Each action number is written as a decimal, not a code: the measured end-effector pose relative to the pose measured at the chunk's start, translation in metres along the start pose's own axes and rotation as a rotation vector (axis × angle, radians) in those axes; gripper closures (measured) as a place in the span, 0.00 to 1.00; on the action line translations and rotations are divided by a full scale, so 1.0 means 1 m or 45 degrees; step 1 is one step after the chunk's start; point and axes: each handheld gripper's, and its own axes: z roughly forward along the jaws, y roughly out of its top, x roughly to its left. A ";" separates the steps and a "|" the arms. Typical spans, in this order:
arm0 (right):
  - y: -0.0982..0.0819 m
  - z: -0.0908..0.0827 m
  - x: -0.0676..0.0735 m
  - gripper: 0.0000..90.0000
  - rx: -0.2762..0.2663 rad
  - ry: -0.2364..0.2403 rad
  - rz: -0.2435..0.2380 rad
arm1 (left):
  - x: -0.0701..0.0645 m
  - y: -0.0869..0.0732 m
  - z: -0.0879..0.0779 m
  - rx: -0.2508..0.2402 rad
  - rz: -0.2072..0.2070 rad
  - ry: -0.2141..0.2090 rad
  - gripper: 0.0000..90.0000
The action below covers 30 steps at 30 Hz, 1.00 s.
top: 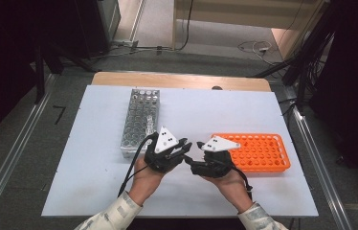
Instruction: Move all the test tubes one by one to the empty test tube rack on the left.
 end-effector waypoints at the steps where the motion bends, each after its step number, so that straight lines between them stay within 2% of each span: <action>1: -0.001 -0.002 -0.003 0.32 -0.002 -0.003 0.009 | 0.001 0.000 0.000 0.001 -0.002 0.002 0.84; 12: -0.014 -0.020 -0.024 0.29 -0.007 -0.037 0.089 | 0.015 0.011 0.003 -0.011 -0.050 0.034 0.84; 22: -0.018 -0.027 -0.029 0.29 -0.023 -0.051 0.113 | 0.027 0.023 0.006 -0.011 -0.088 0.067 0.84; 30: -0.021 -0.029 -0.032 0.29 -0.018 -0.059 0.122 | 0.033 0.031 0.009 -0.015 -0.090 0.090 0.84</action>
